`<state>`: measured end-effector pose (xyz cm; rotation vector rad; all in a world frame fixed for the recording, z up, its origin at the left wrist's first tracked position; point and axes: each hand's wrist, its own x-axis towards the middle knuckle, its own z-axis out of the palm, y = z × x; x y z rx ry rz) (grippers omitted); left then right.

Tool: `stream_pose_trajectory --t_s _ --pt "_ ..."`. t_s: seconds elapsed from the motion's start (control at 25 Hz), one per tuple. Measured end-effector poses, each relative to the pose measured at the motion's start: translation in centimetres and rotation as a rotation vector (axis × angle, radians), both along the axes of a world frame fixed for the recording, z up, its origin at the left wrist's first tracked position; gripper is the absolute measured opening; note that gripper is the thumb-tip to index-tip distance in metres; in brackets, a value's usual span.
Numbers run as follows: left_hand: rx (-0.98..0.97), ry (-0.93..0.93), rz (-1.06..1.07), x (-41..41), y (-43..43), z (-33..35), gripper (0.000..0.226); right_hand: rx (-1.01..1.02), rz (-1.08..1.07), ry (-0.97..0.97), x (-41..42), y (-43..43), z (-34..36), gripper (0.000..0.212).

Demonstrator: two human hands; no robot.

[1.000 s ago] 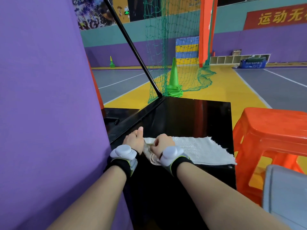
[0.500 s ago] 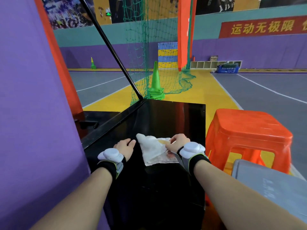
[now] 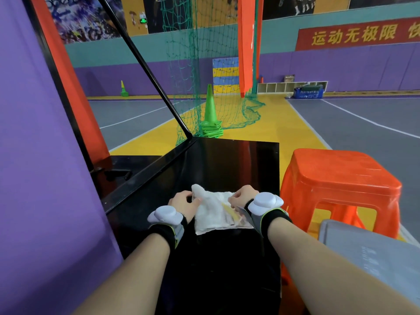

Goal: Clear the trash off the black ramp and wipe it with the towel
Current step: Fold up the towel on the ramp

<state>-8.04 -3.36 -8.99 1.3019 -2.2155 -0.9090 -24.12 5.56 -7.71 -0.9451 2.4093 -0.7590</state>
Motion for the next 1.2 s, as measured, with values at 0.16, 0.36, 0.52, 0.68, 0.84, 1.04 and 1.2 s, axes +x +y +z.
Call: stream_pose_trajectory --t_s 0.16,0.36,0.52,0.68,0.84,1.04,1.2 --pt "0.021 0.018 0.036 0.7 -0.9 -0.7 0.033 -0.01 0.012 -0.052 0.0 -3.3 -1.4 0.027" --pt "0.031 0.09 0.066 0.7 -2.0 -1.5 0.027 -0.139 0.037 -0.189 -0.4 -5.8 -2.7 0.036" --pt "0.018 0.104 0.096 0.2 -1.9 -1.6 0.044 -0.223 0.03 -0.299 -0.8 -6.1 -2.7 0.016" --pt "-0.065 0.126 0.057 -0.2 -1.4 -0.9 0.058 -0.358 -0.064 -0.214 -1.9 -5.4 -1.6 0.02" --pt "-0.076 0.093 -0.105 -1.1 -0.4 0.1 0.026 -0.392 -0.094 -0.28 -3.5 -3.4 -1.5 0.032" --pt "-0.178 -0.01 -0.145 -2.7 0.5 0.0 0.027 -0.301 -0.139 -0.182 -6.6 -0.1 -1.7 0.013" --pt "-0.147 0.036 -0.138 -2.9 0.4 0.2 0.021 -0.288 -0.139 -0.115 -7.6 2.0 -1.2 0.016"
